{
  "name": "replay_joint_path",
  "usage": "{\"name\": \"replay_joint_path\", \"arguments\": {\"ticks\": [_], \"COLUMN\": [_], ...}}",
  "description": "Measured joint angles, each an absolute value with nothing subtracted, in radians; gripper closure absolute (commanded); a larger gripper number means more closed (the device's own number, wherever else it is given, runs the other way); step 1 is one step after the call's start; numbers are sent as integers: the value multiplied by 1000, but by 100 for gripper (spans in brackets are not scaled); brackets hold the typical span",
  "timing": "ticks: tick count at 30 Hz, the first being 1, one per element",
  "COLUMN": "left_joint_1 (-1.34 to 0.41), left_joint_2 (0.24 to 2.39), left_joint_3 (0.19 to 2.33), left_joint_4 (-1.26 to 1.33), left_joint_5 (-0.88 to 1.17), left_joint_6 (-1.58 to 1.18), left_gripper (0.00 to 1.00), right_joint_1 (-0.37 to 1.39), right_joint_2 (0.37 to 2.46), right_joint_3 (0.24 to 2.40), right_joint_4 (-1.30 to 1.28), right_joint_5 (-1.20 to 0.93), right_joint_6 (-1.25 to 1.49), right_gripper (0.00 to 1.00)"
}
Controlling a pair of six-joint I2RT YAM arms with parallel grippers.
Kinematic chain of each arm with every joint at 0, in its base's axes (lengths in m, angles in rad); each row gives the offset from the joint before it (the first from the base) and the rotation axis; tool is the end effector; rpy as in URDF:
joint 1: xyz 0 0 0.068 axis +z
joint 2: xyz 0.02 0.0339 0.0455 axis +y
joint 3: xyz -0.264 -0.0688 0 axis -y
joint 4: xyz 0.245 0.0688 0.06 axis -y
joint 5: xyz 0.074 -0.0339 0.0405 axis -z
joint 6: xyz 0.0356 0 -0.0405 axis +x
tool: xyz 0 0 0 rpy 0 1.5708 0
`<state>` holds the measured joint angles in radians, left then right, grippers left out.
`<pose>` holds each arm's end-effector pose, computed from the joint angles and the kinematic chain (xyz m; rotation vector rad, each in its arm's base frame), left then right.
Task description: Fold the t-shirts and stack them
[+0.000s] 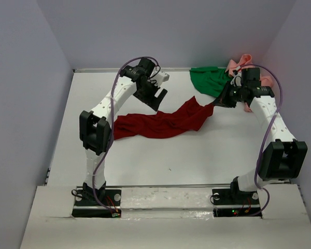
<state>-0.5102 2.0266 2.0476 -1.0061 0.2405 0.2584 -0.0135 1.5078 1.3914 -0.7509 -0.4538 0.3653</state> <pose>0.3797 -0.2222 0.3252 1.0469 2.3398 -0.4041 0.3224 0.0113 0.3273 0.2559 2.4312 0.7102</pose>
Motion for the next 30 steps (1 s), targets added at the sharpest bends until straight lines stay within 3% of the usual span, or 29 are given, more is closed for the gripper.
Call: {"name": "replay_joint_path", "arguments": {"ticks": [18,25,30], "left_joint_1": [-530,-528,-528], "left_joint_2": [2265,2304,2304], "left_joint_3": [2069,2099,2101], "left_joint_4": [-976,-963,-962], "left_joint_5": [321,328,332], "left_joint_6": [252,246,242], "left_gripper": [8,38,39], "right_joint_1": [-14,-14,-14], "right_joint_2": [1508,1508,1508], "right_joint_3": [1378,1377,1377], "right_joint_4": [-751,-751,-751], "right_joint_5": [-477,-478,-478], "right_joint_6": [365,365,365], "right_gripper": [100,100,100]}}
